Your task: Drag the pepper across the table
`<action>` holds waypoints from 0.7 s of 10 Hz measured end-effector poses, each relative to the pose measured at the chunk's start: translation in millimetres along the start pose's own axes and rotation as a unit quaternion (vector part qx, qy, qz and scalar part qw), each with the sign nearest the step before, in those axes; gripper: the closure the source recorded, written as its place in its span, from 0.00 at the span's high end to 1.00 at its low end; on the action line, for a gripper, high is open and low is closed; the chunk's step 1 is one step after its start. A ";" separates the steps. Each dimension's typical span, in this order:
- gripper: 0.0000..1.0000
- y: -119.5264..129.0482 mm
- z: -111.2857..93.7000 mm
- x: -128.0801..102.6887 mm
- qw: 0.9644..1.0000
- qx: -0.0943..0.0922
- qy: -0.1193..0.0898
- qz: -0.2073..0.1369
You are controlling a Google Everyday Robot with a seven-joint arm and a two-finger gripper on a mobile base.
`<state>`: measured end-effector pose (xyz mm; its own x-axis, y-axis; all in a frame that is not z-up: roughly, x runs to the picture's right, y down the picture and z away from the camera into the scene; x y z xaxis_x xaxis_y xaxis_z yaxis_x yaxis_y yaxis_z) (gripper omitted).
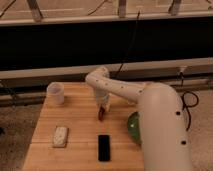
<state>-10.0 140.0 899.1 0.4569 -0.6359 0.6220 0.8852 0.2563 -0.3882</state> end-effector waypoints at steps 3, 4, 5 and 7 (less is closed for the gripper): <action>0.01 -3.0 -0.6 -12.7 1.000 -0.002 0.004 -0.012; 0.01 -3.6 -1.0 -17.4 1.000 -0.003 0.004 -0.017; 0.01 -4.5 -1.3 -29.6 1.000 -0.006 0.004 -0.028; 0.01 -6.0 -1.1 -39.8 0.999 -0.006 0.006 -0.037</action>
